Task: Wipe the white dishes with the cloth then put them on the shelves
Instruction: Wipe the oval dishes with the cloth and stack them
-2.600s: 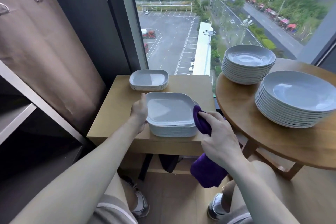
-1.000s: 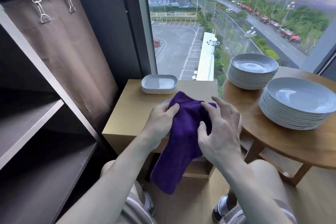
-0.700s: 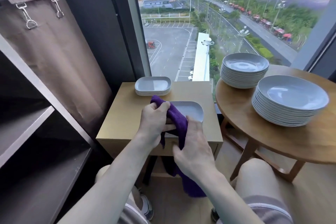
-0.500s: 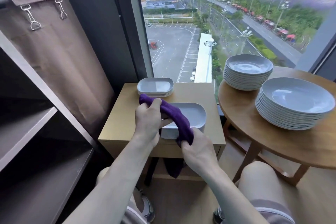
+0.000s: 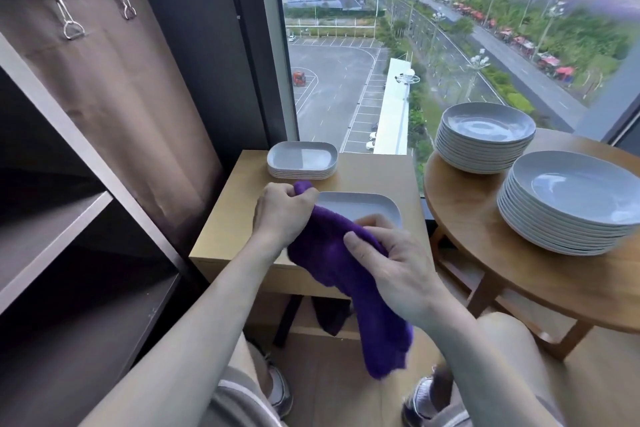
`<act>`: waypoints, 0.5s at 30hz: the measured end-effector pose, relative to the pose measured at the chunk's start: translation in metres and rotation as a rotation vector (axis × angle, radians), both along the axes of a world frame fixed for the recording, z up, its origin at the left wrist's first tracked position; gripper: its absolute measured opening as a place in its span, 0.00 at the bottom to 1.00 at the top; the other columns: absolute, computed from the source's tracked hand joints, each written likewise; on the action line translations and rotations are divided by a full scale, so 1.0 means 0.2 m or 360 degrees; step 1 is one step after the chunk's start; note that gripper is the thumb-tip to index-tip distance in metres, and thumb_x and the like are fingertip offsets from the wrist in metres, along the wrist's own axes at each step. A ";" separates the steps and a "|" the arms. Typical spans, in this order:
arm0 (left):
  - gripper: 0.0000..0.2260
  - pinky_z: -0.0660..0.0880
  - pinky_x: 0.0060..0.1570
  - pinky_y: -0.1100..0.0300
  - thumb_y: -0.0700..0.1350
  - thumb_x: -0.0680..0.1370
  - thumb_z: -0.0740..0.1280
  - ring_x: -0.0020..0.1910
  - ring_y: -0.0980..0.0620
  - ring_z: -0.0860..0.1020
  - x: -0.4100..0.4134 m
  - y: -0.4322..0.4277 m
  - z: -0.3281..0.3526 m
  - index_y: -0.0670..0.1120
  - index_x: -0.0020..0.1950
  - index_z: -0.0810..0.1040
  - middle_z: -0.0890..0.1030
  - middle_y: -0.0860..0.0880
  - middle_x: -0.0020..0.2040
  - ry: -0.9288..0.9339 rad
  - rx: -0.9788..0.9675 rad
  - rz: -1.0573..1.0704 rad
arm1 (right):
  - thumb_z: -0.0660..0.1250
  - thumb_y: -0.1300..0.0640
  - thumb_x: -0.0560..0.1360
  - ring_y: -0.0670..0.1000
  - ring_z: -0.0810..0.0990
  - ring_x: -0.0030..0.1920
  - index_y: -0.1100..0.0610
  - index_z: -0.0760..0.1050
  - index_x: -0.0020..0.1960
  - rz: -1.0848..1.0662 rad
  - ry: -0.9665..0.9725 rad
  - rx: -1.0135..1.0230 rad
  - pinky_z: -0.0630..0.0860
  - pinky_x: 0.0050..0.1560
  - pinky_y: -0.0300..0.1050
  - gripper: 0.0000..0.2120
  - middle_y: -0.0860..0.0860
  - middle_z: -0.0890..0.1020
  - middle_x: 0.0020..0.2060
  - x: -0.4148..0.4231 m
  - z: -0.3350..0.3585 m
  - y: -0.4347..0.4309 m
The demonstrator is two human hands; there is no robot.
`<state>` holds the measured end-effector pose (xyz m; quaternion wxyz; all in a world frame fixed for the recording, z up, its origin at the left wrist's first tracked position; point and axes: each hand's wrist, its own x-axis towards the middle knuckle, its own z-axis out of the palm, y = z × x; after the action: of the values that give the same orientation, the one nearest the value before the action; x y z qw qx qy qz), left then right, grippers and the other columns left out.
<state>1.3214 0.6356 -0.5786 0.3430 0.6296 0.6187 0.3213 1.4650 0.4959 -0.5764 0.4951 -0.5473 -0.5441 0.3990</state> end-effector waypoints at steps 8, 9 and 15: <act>0.13 0.69 0.39 0.53 0.53 0.70 0.67 0.38 0.46 0.69 0.05 -0.11 -0.15 0.44 0.43 0.72 0.70 0.44 0.39 -0.0742 -0.0452 -0.0204 | 0.74 0.56 0.77 0.52 0.86 0.45 0.48 0.85 0.46 -0.0264 0.0451 -0.0200 0.83 0.45 0.47 0.03 0.51 0.87 0.44 0.02 0.11 0.03; 0.12 0.72 0.41 0.52 0.52 0.70 0.67 0.38 0.46 0.71 0.04 -0.11 -0.16 0.44 0.43 0.73 0.71 0.44 0.39 -0.0757 -0.0429 -0.0132 | 0.75 0.58 0.75 0.54 0.86 0.45 0.49 0.85 0.46 -0.0284 0.0434 -0.0280 0.84 0.47 0.53 0.04 0.52 0.87 0.43 0.03 0.10 0.03; 0.11 0.72 0.43 0.51 0.52 0.68 0.65 0.39 0.48 0.71 0.00 -0.10 -0.20 0.45 0.43 0.73 0.71 0.45 0.39 -0.0686 -0.0428 0.0040 | 0.76 0.53 0.74 0.60 0.85 0.48 0.52 0.86 0.46 -0.0217 0.0449 -0.0341 0.81 0.53 0.61 0.03 0.55 0.87 0.43 0.02 0.06 -0.01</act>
<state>1.3214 0.6150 -0.6190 0.5436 0.4876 0.5762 0.3670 1.4698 0.4936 -0.5644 0.5313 -0.5712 -0.3853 0.4929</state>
